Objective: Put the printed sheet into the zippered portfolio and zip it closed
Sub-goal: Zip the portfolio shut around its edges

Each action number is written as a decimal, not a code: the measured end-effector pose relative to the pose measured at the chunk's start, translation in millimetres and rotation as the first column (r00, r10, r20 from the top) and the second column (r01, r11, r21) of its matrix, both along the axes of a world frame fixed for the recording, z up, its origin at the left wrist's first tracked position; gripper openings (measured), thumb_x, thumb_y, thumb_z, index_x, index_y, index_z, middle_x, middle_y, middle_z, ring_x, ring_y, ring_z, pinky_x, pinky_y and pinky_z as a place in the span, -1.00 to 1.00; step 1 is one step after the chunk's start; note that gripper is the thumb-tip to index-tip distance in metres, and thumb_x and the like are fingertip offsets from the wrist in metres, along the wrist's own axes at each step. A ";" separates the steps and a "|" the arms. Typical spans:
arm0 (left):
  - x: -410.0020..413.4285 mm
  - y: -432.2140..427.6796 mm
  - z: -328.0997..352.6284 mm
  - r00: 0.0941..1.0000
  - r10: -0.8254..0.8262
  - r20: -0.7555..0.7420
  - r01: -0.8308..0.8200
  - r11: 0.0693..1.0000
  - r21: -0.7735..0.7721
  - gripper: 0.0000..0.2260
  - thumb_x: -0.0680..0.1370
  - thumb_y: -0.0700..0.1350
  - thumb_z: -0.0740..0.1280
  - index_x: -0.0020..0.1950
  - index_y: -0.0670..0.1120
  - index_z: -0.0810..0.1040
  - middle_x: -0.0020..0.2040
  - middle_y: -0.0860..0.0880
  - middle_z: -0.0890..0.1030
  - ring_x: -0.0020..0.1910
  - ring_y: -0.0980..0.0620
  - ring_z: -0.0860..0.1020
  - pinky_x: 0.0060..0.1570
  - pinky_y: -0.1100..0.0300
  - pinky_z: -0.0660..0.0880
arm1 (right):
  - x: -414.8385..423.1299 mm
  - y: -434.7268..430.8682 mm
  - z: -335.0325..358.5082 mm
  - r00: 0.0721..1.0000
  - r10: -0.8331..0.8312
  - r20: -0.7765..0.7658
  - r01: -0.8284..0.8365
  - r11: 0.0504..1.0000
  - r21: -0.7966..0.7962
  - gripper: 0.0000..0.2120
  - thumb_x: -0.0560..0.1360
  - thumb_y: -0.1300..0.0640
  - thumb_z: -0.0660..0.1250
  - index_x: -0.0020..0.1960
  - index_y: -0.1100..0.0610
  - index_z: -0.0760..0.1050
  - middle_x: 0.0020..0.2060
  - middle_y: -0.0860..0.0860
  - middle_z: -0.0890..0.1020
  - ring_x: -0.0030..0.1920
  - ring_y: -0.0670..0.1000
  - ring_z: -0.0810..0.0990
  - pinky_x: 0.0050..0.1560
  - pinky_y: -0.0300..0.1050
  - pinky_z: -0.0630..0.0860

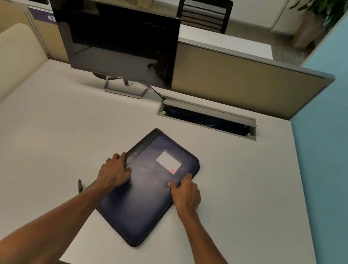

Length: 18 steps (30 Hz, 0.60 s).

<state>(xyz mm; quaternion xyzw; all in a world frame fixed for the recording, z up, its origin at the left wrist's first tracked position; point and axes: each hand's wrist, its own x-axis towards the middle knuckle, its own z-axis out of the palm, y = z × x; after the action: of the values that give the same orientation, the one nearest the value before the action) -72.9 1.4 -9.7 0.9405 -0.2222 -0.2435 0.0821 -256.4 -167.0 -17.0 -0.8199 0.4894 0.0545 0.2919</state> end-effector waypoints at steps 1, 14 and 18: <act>-1.3 0.9 1.0 1.000 -0.008 -0.001 0.008 1.000 0.000 -0.61 0.66 0.01 0.28 0.44 -0.12 0.40 0.38 -0.20 0.52 0.32 -0.31 0.54 0.28 -0.18 0.56 | 1.5 -0.8 2.0 0.999 -0.028 0.017 0.028 1.000 0.004 -0.47 0.59 -0.18 0.40 0.40 0.12 0.39 0.22 0.16 0.66 0.22 0.23 0.67 0.17 0.07 0.62; -30.0 3.7 -9.1 0.981 -0.186 0.061 0.184 0.982 0.041 -0.27 0.69 0.13 0.29 0.73 -0.11 0.05 0.46 -0.23 0.44 0.35 -0.26 0.56 0.24 -0.15 0.62 | 8.2 16.3 6.1 0.999 0.034 -0.001 -0.034 0.999 0.003 -0.16 0.66 -0.24 0.27 0.73 0.02 -0.09 0.70 0.12 0.02 0.68 0.19 0.11 0.59 0.18 0.37; -32.6 3.4 -8.9 0.965 -0.247 0.086 0.240 0.967 0.085 -0.25 0.72 0.14 0.24 0.76 -0.14 -0.03 0.58 -0.22 0.33 0.45 -0.25 0.50 0.39 -0.15 0.56 | 5.3 23.3 7.2 0.999 0.049 -0.012 -0.049 0.999 -0.010 -0.18 0.68 -0.26 0.21 0.74 0.01 -0.14 0.72 0.09 -0.07 0.71 0.19 0.05 0.62 0.17 0.33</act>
<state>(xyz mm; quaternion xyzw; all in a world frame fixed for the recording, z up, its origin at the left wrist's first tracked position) -105.5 4.8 -18.6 0.9191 -0.3304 -0.2145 0.0061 -251.1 -143.7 -9.9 -0.8330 0.4710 0.0638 0.2833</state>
